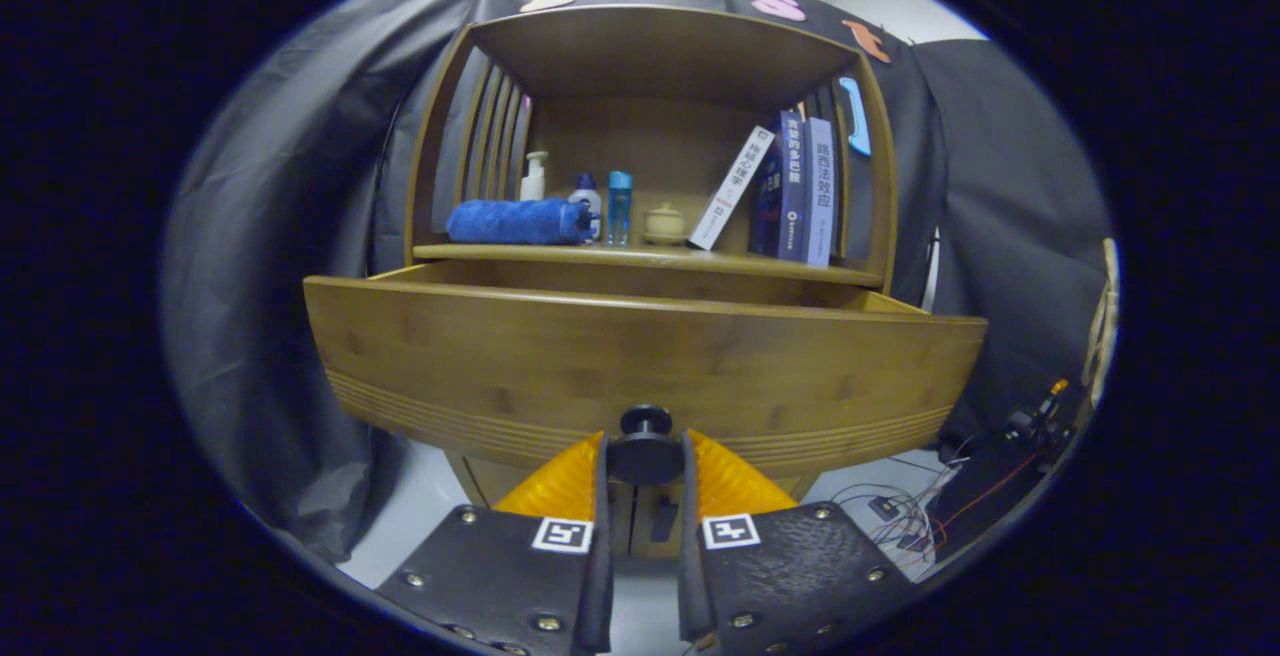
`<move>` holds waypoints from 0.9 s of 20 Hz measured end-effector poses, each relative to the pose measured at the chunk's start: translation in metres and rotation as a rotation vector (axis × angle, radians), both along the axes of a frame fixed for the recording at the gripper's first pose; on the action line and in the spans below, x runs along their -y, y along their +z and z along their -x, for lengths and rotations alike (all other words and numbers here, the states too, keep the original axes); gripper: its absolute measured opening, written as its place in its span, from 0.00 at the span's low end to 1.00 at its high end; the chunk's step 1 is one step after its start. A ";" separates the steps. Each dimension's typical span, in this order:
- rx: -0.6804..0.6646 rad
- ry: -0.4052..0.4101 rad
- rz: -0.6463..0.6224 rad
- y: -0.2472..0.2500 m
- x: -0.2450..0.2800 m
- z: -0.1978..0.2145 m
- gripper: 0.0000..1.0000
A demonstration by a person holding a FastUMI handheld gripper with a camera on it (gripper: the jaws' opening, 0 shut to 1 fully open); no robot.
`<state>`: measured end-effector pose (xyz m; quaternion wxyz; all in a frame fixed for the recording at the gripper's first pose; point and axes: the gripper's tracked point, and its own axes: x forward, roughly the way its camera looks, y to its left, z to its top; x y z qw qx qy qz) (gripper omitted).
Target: Pull open the drawer, take out the items inside it, and place them on the countertop above the cabinet.
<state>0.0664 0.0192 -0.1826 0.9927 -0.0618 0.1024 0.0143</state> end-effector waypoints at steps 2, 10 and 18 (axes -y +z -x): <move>0.002 0.011 0.005 0.001 0.001 -0.001 0.26; 0.002 -0.061 -0.012 -0.004 0.002 0.031 0.26; -0.002 -0.048 0.026 -0.007 0.004 0.075 0.26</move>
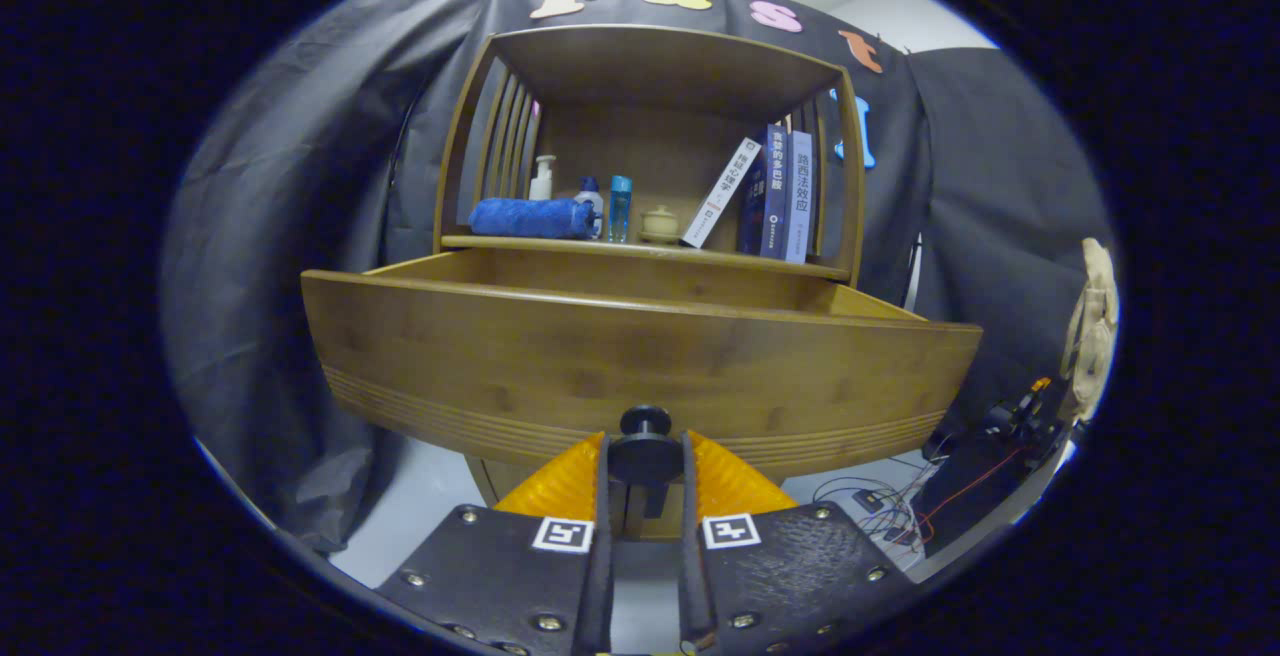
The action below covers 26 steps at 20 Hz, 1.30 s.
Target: Pull open the drawer, take out the items inside it, and place them on the countertop above the cabinet.
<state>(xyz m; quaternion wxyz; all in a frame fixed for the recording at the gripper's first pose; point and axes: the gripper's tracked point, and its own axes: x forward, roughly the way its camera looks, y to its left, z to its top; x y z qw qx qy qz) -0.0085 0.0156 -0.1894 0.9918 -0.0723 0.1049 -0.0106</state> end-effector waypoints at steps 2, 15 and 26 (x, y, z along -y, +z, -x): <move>-0.016 -0.002 -0.028 -0.002 -0.003 0.000 0.26; 0.194 -0.091 -0.159 0.159 0.024 0.021 0.83; 0.288 -0.115 -0.247 0.289 0.031 -0.009 1.00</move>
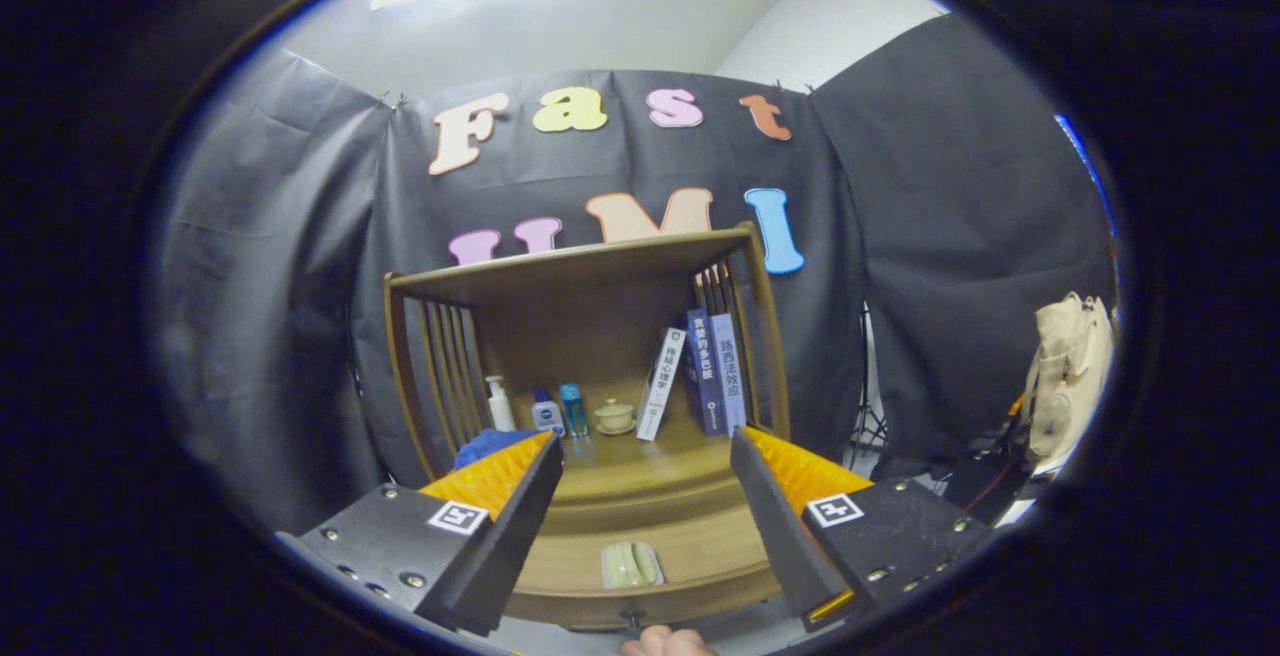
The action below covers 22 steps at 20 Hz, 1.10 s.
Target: Pull open the drawer, take out the items inside it, and place them on the countertop above the cabinet.
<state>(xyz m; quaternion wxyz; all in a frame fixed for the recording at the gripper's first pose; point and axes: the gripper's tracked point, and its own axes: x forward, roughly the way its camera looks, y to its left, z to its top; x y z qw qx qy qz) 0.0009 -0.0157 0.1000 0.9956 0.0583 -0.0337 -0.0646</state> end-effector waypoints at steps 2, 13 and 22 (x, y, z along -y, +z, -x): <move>-0.049 -0.015 0.026 -0.007 -0.006 -0.014 1.00; -0.469 -0.036 0.233 -0.104 -0.030 -0.117 1.00; -0.657 0.022 0.253 -0.179 -0.039 -0.157 0.99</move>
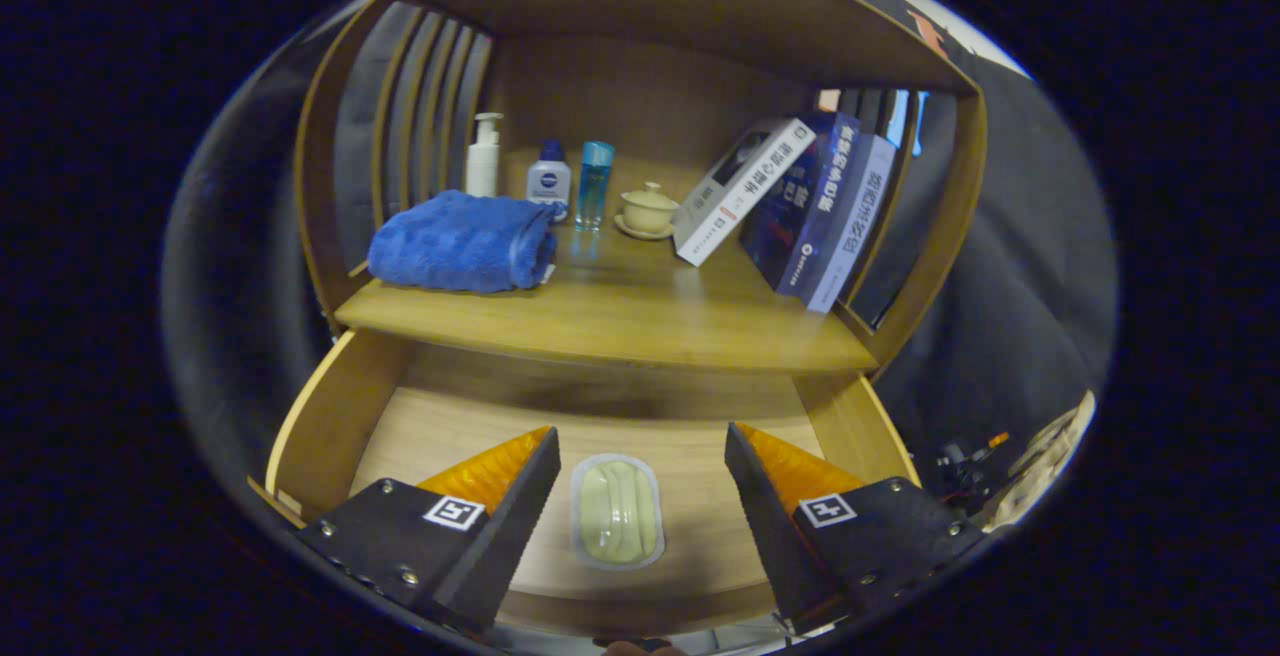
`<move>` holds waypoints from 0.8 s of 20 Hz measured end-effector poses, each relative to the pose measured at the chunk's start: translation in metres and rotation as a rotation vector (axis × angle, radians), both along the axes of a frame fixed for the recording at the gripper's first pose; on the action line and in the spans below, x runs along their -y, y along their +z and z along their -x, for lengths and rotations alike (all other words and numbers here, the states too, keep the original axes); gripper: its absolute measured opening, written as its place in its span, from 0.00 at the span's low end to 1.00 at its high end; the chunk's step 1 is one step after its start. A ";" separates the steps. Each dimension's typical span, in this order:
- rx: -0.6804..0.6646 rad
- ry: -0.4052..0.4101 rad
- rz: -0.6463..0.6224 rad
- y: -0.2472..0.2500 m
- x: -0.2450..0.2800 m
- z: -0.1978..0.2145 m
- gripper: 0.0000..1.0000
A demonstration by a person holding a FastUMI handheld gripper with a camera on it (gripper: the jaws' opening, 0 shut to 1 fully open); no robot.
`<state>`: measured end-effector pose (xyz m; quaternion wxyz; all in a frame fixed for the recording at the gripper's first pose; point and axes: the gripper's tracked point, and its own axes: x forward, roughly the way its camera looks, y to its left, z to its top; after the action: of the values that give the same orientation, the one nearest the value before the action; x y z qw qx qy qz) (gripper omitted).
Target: Pull open the drawer, take out the items inside it, and place them on the countertop above the cabinet.
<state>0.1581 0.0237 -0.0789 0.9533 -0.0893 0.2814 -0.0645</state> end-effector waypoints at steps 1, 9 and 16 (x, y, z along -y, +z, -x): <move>-0.011 -0.016 -0.049 -0.006 0.003 -0.004 0.99; -0.283 -0.110 -0.143 -0.090 0.023 0.002 1.00; -0.340 -0.081 -0.236 -0.106 0.002 -0.001 0.14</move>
<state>0.1593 0.0212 -0.1846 0.8924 0.0247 0.4473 -0.0534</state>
